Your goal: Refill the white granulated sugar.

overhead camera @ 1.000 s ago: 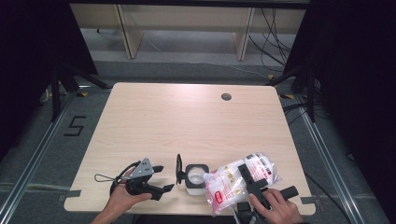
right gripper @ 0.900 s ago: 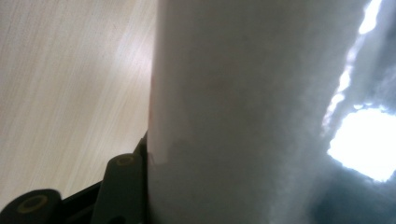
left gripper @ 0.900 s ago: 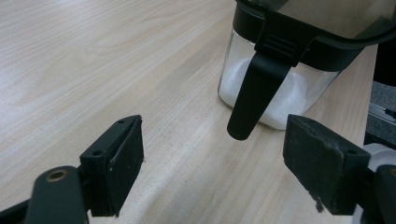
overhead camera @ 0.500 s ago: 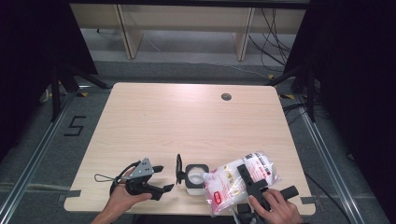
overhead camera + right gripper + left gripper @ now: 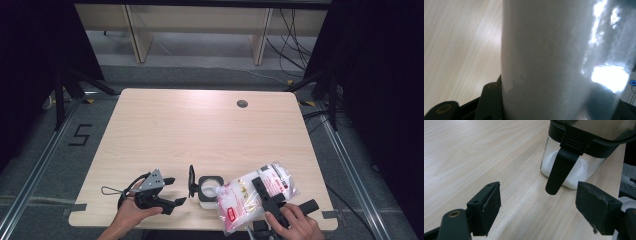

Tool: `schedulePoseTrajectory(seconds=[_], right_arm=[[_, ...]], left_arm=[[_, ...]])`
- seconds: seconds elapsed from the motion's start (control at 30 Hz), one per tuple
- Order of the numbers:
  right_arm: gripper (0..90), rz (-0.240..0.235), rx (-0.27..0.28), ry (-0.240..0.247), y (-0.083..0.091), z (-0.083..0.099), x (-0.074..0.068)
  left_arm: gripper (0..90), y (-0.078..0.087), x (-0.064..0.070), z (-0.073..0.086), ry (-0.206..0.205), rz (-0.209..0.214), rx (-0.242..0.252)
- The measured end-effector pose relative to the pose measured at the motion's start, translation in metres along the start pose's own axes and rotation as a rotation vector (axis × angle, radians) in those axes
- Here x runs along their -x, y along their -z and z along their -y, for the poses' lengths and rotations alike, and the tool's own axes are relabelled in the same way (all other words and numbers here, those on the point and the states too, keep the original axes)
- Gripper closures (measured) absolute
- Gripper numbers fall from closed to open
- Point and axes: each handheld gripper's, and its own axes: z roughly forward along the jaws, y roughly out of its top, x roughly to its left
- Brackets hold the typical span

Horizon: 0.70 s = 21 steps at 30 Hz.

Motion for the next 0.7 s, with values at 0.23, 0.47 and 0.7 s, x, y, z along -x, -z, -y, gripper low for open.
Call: schedulePoseTrajectory(seconds=[0.23,0.47,0.7], right_arm=[[51.7,-0.040,-0.102,-0.149,0.008,-0.001,-0.008],[51.8,-0.028,-0.106,-0.144,0.008,0.001,-0.008],[51.7,-0.048,-0.110,-0.187,0.009,0.000,-0.009]], left_arm=[[20.2,0.000,0.000,0.000,0.002,0.003,-0.004],[20.2,0.001,-0.001,0.000,-0.006,-0.009,-0.021],[20.2,0.000,0.000,0.000,0.005,-0.002,0.000]])
